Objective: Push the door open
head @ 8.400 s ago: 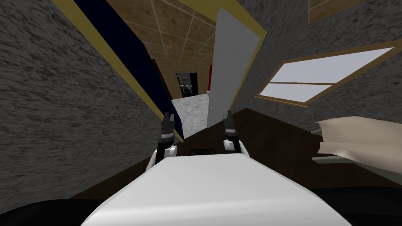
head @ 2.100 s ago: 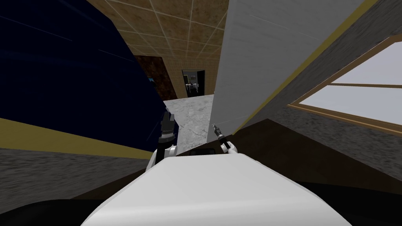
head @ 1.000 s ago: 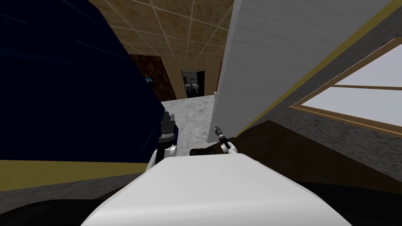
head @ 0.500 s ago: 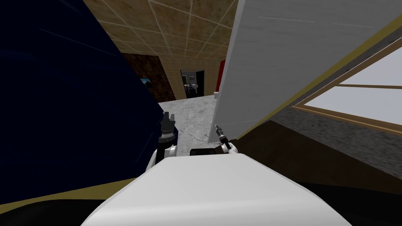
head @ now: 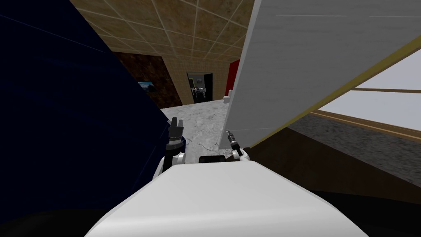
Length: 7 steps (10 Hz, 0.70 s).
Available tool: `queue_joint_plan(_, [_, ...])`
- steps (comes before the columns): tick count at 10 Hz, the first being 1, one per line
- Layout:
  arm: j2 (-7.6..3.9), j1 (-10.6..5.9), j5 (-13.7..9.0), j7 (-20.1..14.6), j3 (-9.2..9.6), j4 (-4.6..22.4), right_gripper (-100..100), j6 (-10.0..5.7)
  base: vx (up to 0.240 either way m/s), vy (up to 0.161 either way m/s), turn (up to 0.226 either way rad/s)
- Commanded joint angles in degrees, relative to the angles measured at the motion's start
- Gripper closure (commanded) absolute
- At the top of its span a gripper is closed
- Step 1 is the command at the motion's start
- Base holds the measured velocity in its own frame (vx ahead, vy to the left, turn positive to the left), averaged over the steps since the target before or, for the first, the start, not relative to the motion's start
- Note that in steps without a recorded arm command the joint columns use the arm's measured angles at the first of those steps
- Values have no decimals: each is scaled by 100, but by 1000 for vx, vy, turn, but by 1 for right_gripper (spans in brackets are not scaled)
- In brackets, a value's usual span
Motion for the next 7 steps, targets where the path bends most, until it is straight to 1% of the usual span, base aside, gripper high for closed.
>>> queue_joint_plan(1, [-42,-108,-43,47,-80,187,100,-106,39,20,3])
queue_joint_plan(2, [-29,-120,-143,144,-222,207,100,-75,134,62,-77])
queue_joint_plan(4, [-20,-130,-216,214,-326,222,100,-53,185,100,-89])
queue_joint_plan(5, [-20,-110,-171,162,-262,240,-100,-50,-36,82,-51])
queue_joint_plan(7, [-21,-108,-164,153,-252,229,-100,-46,-159,5,-1])
